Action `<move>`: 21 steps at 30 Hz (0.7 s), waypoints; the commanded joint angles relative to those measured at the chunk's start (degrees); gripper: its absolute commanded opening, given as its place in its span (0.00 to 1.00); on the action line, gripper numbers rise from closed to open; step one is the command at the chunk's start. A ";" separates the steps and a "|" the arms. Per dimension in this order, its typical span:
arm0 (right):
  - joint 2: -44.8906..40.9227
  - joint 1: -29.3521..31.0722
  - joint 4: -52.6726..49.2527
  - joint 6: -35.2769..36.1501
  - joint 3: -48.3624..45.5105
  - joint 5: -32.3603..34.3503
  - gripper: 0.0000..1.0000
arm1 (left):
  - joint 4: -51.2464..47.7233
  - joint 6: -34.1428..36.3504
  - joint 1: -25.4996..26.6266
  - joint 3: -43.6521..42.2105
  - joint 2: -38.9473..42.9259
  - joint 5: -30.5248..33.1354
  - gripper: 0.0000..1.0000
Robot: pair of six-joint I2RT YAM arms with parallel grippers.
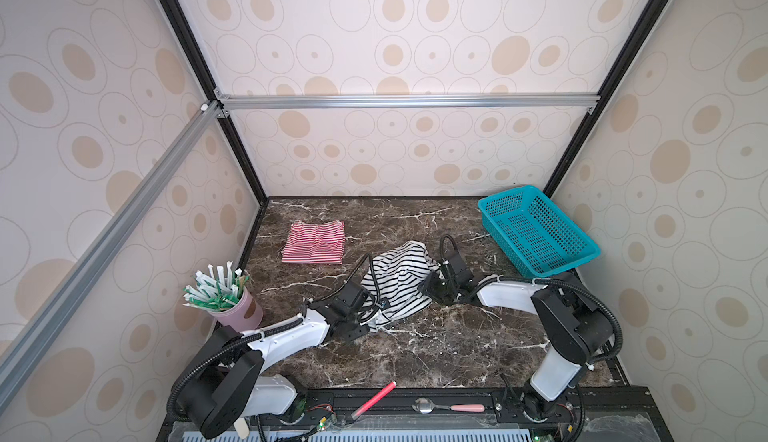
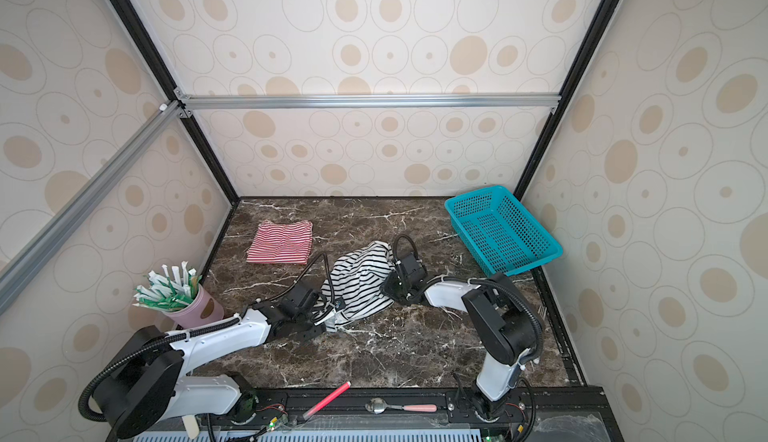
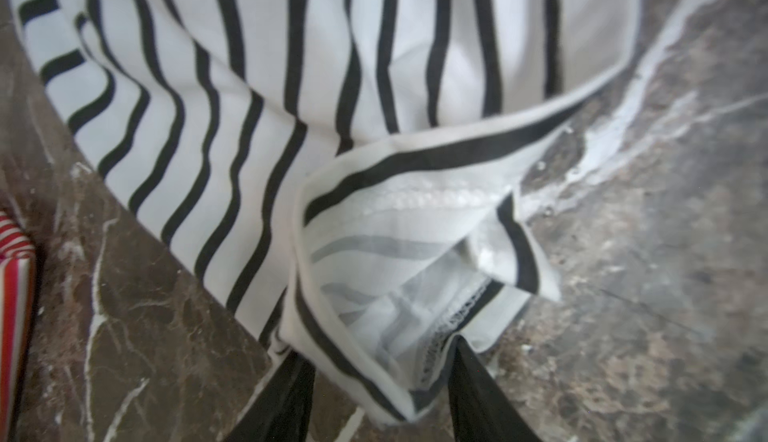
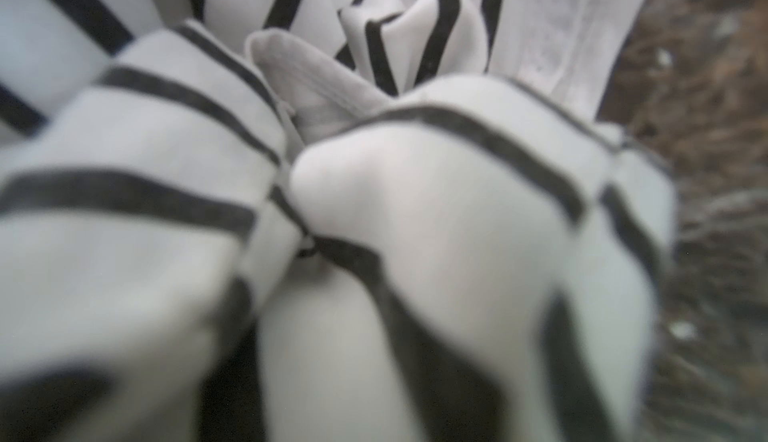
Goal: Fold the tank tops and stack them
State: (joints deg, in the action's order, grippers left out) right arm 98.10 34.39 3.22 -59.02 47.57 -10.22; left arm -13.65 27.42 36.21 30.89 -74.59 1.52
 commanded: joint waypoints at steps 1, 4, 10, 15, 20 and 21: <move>-0.73 0.88 -3.73 -2.26 -3.54 1.70 0.42 | 0.49 -1.40 -2.94 0.77 0.61 1.21 0.52; -1.71 1.42 -3.03 -2.98 -5.08 1.86 0.41 | -5.42 -0.62 -5.23 2.32 2.17 -6.83 0.52; -1.90 2.15 -0.79 -4.74 -6.99 2.22 0.41 | -10.77 0.16 -5.46 2.42 5.89 -10.59 0.55; -0.69 2.96 2.16 -6.80 -7.65 2.22 0.41 | -10.04 0.20 -5.79 1.54 6.43 -10.04 0.55; -0.19 3.49 3.34 -7.59 -8.02 2.28 0.41 | -7.68 -1.40 -6.59 1.71 5.90 -6.90 0.53; -0.20 3.64 3.52 -7.72 -8.11 2.31 0.40 | -7.30 -1.64 -7.31 1.84 6.15 -7.57 0.53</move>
State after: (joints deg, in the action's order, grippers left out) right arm 95.53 37.10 10.74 -64.71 41.60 -8.51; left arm -21.61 26.52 30.17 31.44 -68.84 -6.70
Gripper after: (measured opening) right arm 0.406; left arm 0.529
